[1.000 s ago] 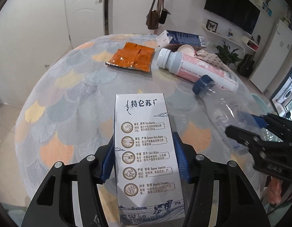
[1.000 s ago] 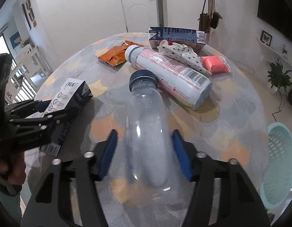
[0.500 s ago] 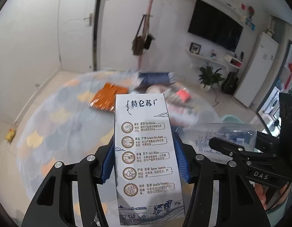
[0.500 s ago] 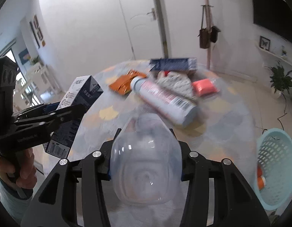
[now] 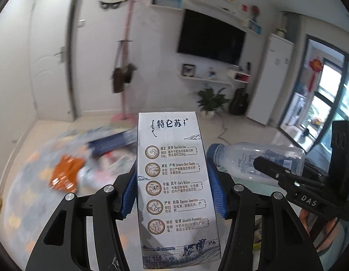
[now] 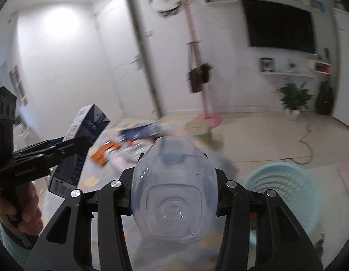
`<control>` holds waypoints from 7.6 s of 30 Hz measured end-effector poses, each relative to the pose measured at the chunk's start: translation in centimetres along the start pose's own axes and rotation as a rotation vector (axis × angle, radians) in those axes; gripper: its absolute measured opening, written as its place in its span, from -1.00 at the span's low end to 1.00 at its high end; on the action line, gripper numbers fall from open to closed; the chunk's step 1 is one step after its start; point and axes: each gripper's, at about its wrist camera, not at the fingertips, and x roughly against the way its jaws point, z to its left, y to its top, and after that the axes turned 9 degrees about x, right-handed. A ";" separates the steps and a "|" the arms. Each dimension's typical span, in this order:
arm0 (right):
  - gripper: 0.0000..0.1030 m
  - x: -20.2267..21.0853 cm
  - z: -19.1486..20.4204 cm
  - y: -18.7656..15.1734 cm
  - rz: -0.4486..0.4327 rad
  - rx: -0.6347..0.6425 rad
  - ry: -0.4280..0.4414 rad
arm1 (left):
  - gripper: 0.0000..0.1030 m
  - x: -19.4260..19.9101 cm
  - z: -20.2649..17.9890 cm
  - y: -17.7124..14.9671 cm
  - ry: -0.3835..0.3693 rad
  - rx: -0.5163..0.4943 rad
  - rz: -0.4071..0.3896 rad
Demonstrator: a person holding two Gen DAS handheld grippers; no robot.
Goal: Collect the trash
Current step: 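Carry bottle and carton to the blue basket and open both tools, then withdraw both open tools from the basket back toward the table, then grasp the pink-and-white spray bottle with the left tool and lift it, then grasp the red-white panda paper cup with right tool while left tool holds the bottle, then carry bottle and panda cup to the blue basket and open both tools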
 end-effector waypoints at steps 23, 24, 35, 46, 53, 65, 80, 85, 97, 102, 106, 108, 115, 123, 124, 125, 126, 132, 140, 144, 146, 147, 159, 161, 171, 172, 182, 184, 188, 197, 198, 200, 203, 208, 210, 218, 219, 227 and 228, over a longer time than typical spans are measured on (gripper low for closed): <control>-0.15 -3.4 -19.4 -9.9 0.258 -0.360 -0.319 | 0.05 -23.8 -13.4 -6.6 -0.152 -0.126 0.400; -0.15 -3.8 -19.9 -10.3 0.268 -0.377 -0.315 | 0.06 -24.2 -13.4 -6.7 -0.151 -0.122 0.408; -0.04 -6.1 -22.0 -12.6 0.335 -0.461 -0.284 | 0.27 -25.9 -12.7 -8.2 -0.124 -0.018 0.439; -0.03 -4.5 -19.8 -10.8 0.254 -0.421 -0.234 | 0.27 -21.0 -11.7 -6.9 -0.129 -0.010 0.343; -0.03 -3.5 -15.4 -7.8 0.164 -0.324 -0.157 | 0.28 -15.9 -8.9 -4.9 -0.069 0.012 0.216; -0.03 -6.5 -6.8 -6.0 0.179 -0.144 -0.006 | 0.46 -9.4 1.8 -5.7 0.454 0.222 -0.020; -0.03 -7.9 -6.4 -6.7 0.231 -0.135 -0.001 | 0.49 -12.7 8.5 -7.4 0.486 0.394 0.195; -0.03 -8.6 -5.6 -6.5 0.232 -0.117 0.026 | 0.49 -9.1 11.6 -8.6 0.535 0.427 0.194; -0.03 -12.1 2.0 -3.8 0.248 0.066 0.116 | 0.46 -2.9 15.9 -7.0 0.447 0.483 0.106; -0.03 -14.0 5.3 -1.3 0.237 0.149 0.152 | 0.46 -5.8 16.8 -5.0 0.404 0.467 0.158; -0.03 -15.9 6.3 1.2 0.215 0.142 0.201 | 0.46 -8.4 17.8 -4.4 0.420 0.427 0.210; 0.00 -17.0 6.5 2.4 0.196 0.130 0.216 | 0.46 -9.2 18.2 -4.7 0.412 0.419 0.238; 0.04 -22.2 6.7 5.6 0.220 0.061 0.219 | -0.04 -10.7 18.3 -5.3 0.357 0.370 0.277; 0.18 -27.0 9.1 4.7 0.312 0.065 0.275 | -0.07 -6.6 19.9 -6.5 0.267 0.438 0.207; 0.28 -27.5 9.6 4.5 0.321 0.066 0.283 | -0.08 -6.0 20.0 -6.5 0.265 0.437 0.198; 0.46 -27.9 9.9 4.4 0.329 0.069 0.286 | -0.08 -5.3 20.2 -6.7 0.261 0.444 0.192; 0.52 -28.4 10.4 4.3 0.338 0.076 0.282 | -0.08 -5.0 20.3 -6.8 0.257 0.450 0.189; 0.68 -30.6 12.6 3.4 0.413 0.123 0.259 | -0.08 -4.6 22.0 -7.4 0.183 0.524 0.219; 0.40 -30.1 13.5 1.9 0.449 0.110 0.323 | -0.08 -3.1 21.6 -8.4 0.177 0.522 0.216; 0.40 -27.1 14.2 1.0 0.427 0.132 0.366 | -0.08 -2.5 21.6 -8.9 0.184 0.522 0.224; 0.40 -25.6 14.5 0.6 0.417 0.140 0.383 | -0.08 -2.1 21.6 -9.3 0.181 0.523 0.224; 0.40 -24.4 14.6 0.3 0.407 0.147 0.391 | -0.08 -2.0 21.6 -9.3 0.179 0.523 0.225; 0.40 -14.2 12.8 2.4 0.197 0.137 0.351 | -0.08 0.5 18.9 -9.3 0.013 0.531 0.134; 0.40 -12.8 12.0 3.0 0.161 0.137 0.325 | -0.08 1.3 17.8 -8.7 -0.007 0.506 0.099; 0.40 -5.3 4.9 4.6 0.009 0.077 0.126 | -0.08 0.6 9.8 -3.4 -0.101 0.328 0.039; 0.40 -4.7 4.0 4.5 0.000 0.068 0.109 | -0.08 0.1 8.6 -2.8 -0.114 0.303 0.037; 0.40 -0.1 -7.4 1.9 -0.015 -0.115 -0.115 | -0.08 -7.4 -2.2 0.6 -0.235 0.133 0.082; 0.40 -0.1 -9.8 1.0 0.028 -0.160 -0.198 | -0.08 -9.2 -4.1 0.6 -0.246 0.120 0.090; 0.40 -0.2 -13.5 -0.8 0.072 -0.221 -0.295 | -0.08 -13.1 -7.3 -0.1 -0.283 0.114 0.142; 0.40 -3.2 -20.0 -6.6 0.231 -0.406 -0.338 | -0.07 -21.7 -11.0 -3.8 -0.300 0.099 0.295; 0.40 -3.6 -20.4 -7.1 0.242 -0.425 -0.334 | -0.07 -22.7 -11.2 -4.3 -0.295 0.096 0.317; 0.40 -4.3 -21.4 -8.2 0.262 -0.457 -0.328 | -0.07 -24.0 -11.3 -5.0 -0.290 0.098 0.346; 0.41 -4.9 -22.2 -9.0 0.286 -0.474 -0.334 | -0.08 -25.3 -11.2 -5.6 -0.290 0.102 0.377; 0.41 -4.7 -22.9 -9.8 0.294 -0.492 -0.344 | 0.17 -25.6 -10.7 -5.6 -0.310 0.117 0.368; 0.41 -4.6 -23.0 -10.0 0.289 -0.498 -0.350 | 0.17 -25.0 -10.5 -5.4 -0.309 0.100 0.354; 0.43 -4.5 -21.8 -8.8 0.282 -0.460 -0.354 | 0.17 -22.0 -8.9 -4.5 -0.298 0.111 0.293; 0.47 -4.5 -21.6 -8.7 0.287 -0.456 -0.360 | 0.17 -21.7 -8.7 -4.3 -0.296 0.114 0.287; 0.59 -3.5 -18.3 -6.6 0.223 -0.410 -0.322 | 0.18 -17.1 -4.4 -1.9 -0.257 0.124 0.188; 0.59 -3.2 -17.3 -5.9 0.197 -0.388 -0.306 | 0.18 -15.9 -3.6 -1.1 -0.248 0.106 0.156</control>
